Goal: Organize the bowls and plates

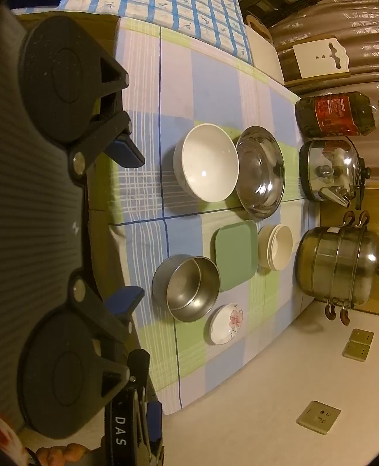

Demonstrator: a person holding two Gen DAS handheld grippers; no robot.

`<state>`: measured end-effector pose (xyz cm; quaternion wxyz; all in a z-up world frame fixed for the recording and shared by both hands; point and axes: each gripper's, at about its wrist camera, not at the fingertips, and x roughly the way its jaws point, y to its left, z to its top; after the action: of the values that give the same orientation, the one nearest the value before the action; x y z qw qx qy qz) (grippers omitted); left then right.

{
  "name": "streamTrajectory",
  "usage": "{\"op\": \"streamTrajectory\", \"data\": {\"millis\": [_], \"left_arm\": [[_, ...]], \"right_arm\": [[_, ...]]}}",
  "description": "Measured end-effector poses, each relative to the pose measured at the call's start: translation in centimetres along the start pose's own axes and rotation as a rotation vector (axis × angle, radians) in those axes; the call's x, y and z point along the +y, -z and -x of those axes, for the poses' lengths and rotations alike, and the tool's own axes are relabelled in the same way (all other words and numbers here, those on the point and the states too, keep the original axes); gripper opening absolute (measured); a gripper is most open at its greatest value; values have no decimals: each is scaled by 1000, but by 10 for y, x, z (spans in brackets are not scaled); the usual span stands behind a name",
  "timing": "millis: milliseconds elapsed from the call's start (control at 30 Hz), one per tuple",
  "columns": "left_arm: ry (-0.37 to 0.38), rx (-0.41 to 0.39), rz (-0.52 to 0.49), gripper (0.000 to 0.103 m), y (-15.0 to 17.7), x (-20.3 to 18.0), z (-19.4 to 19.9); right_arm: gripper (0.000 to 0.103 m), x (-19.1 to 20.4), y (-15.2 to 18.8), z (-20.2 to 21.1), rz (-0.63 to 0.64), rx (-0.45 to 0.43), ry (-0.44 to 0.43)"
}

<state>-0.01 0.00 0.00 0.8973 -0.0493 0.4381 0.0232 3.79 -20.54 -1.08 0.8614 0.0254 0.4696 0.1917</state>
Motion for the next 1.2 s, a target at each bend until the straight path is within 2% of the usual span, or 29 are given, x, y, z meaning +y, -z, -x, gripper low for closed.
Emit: {"op": "streamTrajectory", "data": {"millis": [1200], "left_arm": [[-2,22,4,87,-4,-1,-9]], "right_arm": [[102,-3,-8,-4,-3,0,-4]]}}
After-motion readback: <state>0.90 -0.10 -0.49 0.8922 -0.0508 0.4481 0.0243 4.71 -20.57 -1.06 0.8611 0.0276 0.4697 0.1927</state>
